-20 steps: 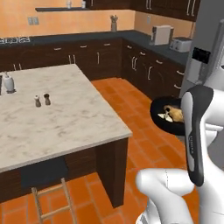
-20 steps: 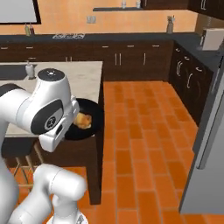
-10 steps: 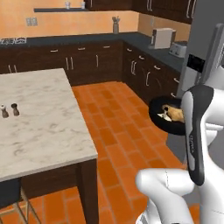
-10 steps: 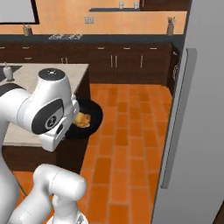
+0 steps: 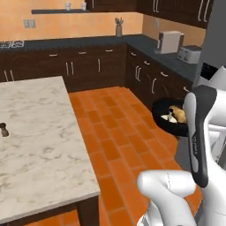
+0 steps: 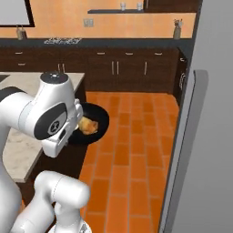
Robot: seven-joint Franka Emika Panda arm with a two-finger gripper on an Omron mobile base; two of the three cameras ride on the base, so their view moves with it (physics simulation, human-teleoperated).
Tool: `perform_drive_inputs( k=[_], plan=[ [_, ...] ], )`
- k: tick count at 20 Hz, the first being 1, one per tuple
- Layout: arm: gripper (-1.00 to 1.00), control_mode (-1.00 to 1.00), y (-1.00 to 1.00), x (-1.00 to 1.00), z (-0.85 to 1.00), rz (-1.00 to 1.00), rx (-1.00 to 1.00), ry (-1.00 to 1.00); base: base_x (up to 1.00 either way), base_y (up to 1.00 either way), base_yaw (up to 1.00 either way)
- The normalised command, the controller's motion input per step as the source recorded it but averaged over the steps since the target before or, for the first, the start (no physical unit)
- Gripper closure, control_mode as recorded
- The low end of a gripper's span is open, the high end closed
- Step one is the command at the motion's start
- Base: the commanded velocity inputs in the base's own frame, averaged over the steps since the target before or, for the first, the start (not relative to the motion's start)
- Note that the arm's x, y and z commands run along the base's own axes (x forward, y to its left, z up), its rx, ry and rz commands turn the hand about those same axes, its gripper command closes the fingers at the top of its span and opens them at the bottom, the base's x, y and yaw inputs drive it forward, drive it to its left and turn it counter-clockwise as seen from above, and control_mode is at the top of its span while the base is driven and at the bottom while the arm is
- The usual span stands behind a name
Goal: Pick the chicken drumstick and mushroom from their plates and place them in the bowl. Then put the bowl in the fridge.
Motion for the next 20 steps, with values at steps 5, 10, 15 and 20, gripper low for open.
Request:
perform_drive_inputs(
  k=[5, 10, 15, 20],
  plan=[
    [1.0, 1.0, 0.0, 0.0, 0.0, 0.0, 0.0, 0.0, 0.84, 0.42, 0.01],
    [1.0, 1.0, 0.0, 0.0, 0.0, 0.0, 0.0, 0.0, 0.94, 0.27, 0.05],
    [1.0, 1.0, 0.0, 0.0, 0.0, 0.0, 0.0, 0.0, 0.45, -0.53, 0.09],
    [1.0, 1.0, 0.0, 0.0, 0.0, 0.0, 0.0, 0.0, 0.77, -0.18, 0.05]
  ],
)
